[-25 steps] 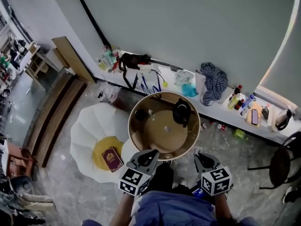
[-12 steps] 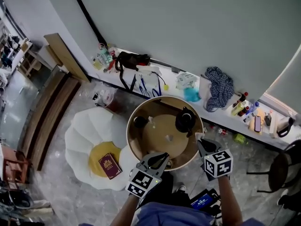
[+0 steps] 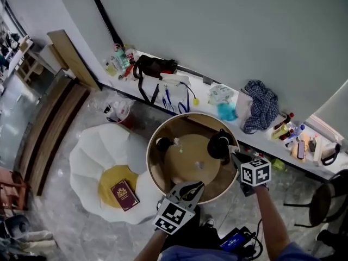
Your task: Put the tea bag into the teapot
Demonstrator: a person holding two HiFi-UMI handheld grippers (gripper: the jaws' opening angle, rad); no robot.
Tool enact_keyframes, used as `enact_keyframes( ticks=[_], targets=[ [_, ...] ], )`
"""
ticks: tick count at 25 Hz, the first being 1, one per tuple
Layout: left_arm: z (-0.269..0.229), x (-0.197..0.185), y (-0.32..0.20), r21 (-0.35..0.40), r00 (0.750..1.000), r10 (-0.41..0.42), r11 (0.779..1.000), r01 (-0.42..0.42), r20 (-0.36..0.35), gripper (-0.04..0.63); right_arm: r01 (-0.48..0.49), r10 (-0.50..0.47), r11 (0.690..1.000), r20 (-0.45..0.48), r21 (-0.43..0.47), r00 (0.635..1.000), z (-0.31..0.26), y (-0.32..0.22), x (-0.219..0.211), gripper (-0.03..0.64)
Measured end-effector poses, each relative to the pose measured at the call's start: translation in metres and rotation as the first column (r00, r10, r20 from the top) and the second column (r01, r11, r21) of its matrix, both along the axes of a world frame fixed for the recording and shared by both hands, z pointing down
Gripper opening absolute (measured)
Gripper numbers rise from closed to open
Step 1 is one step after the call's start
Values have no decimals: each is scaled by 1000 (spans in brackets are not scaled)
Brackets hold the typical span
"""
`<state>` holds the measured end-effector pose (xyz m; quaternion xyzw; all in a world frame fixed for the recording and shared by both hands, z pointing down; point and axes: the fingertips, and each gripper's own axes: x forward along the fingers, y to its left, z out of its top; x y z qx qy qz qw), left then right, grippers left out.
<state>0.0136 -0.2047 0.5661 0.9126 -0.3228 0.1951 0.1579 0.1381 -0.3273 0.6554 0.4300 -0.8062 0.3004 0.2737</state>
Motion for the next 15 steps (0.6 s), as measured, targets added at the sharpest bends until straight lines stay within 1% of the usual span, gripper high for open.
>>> enact_keyframes(
  ticks=[6,9,12,15],
  targets=[
    [25,1,-6,-11,1000,25,1000,-25,-5,18,22,-23,999,-38,-41,999,42,-26,-5,40],
    [37,4,-8,-25,999,34,999,-34,-3,18,-4,1,998,-47,-69,999,62,-40,-2,40],
    [46,3,-8,-48,999,31,998,-32,-20,18,-25,20,995,-50,-96,999,79,-54,-2,40],
    [59,-2,-5,-77,999,24,997,-26,-29,18,0,-11,994,-107,-110,994,91,-67,-6,40]
  ],
)
